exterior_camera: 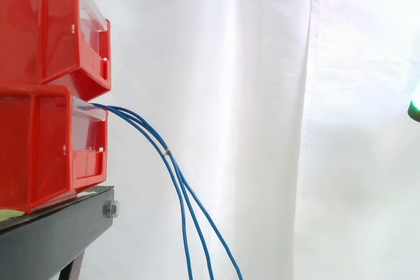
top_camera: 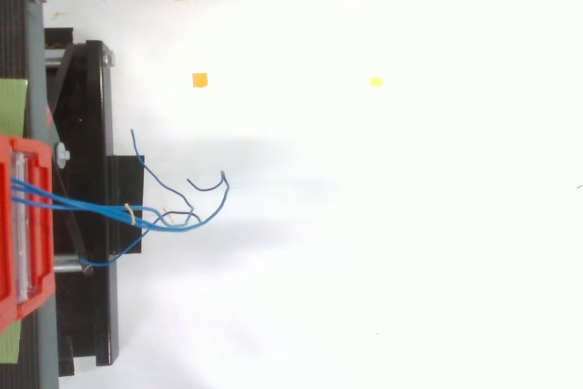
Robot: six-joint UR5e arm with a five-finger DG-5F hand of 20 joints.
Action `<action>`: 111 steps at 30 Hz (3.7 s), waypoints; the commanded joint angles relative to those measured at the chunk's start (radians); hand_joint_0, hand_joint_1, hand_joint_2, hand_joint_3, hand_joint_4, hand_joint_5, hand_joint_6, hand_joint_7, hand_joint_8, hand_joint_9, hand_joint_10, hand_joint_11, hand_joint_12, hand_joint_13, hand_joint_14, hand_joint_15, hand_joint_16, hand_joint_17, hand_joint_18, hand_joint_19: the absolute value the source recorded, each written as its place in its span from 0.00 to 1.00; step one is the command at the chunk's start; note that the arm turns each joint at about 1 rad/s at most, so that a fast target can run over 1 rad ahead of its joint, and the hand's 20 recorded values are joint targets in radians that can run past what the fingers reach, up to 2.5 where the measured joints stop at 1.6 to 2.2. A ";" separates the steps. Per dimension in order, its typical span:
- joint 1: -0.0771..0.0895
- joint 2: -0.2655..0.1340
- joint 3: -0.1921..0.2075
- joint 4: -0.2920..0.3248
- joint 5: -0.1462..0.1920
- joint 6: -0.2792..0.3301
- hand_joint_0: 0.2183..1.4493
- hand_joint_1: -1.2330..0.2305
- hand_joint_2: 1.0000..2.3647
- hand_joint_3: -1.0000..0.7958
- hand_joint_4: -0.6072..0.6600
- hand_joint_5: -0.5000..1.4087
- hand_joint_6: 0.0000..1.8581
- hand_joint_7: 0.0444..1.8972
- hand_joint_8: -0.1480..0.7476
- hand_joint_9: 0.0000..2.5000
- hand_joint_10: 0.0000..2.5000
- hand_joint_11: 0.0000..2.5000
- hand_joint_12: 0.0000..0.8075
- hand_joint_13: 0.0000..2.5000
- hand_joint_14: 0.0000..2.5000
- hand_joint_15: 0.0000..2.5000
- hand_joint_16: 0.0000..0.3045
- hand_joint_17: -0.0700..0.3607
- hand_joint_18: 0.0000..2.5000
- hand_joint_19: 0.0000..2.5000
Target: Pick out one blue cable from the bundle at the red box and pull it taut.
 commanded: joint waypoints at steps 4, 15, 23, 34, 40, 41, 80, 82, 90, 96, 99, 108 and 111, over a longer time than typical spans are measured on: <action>0.005 0.000 0.000 0.008 -0.015 -0.001 0.23 0.48 0.00 0.28 0.61 0.13 0.27 0.31 0.43 0.19 0.00 0.00 0.38 0.10 0.00 0.00 0.17 0.44 0.06 0.10; 0.021 -0.112 0.000 0.200 -0.004 -0.014 0.23 0.48 0.00 0.28 0.61 0.13 0.27 0.32 0.44 0.19 0.00 0.00 0.38 0.11 0.00 0.00 0.17 0.43 0.07 0.10; 0.030 -0.142 -0.001 0.340 0.061 -0.020 0.23 0.48 0.00 0.28 0.62 0.13 0.27 0.32 0.44 0.20 0.00 0.00 0.39 0.12 0.00 0.00 0.17 0.43 0.07 0.10; 0.050 -0.241 0.000 0.440 0.091 -0.033 0.23 0.48 0.00 0.28 0.63 0.14 0.27 0.32 0.45 0.20 0.00 0.01 0.39 0.12 0.00 0.00 0.17 0.43 0.08 0.10; 0.057 -0.298 -0.001 0.535 0.094 -0.043 0.23 0.48 0.00 0.28 0.63 0.14 0.27 0.32 0.45 0.21 0.00 0.01 0.39 0.13 0.00 0.00 0.17 0.43 0.08 0.11; 0.059 -0.306 0.000 0.542 0.094 -0.041 0.23 0.47 0.00 0.28 0.63 0.14 0.27 0.32 0.45 0.21 0.00 0.01 0.39 0.13 0.00 0.00 0.17 0.43 0.08 0.11; 0.099 -0.470 0.031 0.891 0.154 -0.198 0.22 0.41 0.00 0.28 0.65 0.15 0.27 0.36 0.46 0.24 0.00 0.05 0.40 0.17 0.00 0.00 0.16 0.41 0.12 0.12; 0.100 -0.470 0.030 0.894 0.157 -0.198 0.22 0.42 0.00 0.28 0.65 0.15 0.27 0.36 0.47 0.24 0.00 0.04 0.40 0.17 0.00 0.00 0.16 0.41 0.12 0.13; 0.105 -0.470 0.030 0.895 0.157 -0.199 0.22 0.42 0.00 0.28 0.65 0.15 0.27 0.36 0.47 0.24 0.00 0.04 0.40 0.17 0.00 0.00 0.16 0.41 0.13 0.13; 0.105 -0.471 0.031 0.895 0.157 -0.199 0.22 0.42 0.00 0.28 0.65 0.15 0.27 0.36 0.47 0.24 0.00 0.04 0.40 0.17 0.00 0.00 0.16 0.41 0.12 0.13; 0.105 -0.500 0.033 0.898 0.153 -0.185 0.22 0.42 0.00 0.28 0.65 0.15 0.27 0.36 0.47 0.24 0.00 0.04 0.40 0.17 0.00 0.00 0.16 0.41 0.12 0.13; 0.099 -0.527 0.082 0.901 0.145 -0.156 0.22 0.43 0.00 0.28 0.65 0.15 0.27 0.36 0.47 0.24 0.00 0.04 0.40 0.17 0.00 0.00 0.16 0.41 0.12 0.13; 0.096 -0.557 0.108 0.897 0.145 -0.153 0.22 0.43 0.00 0.28 0.65 0.15 0.27 0.36 0.47 0.24 0.00 0.05 0.40 0.17 0.00 0.00 0.16 0.41 0.13 0.13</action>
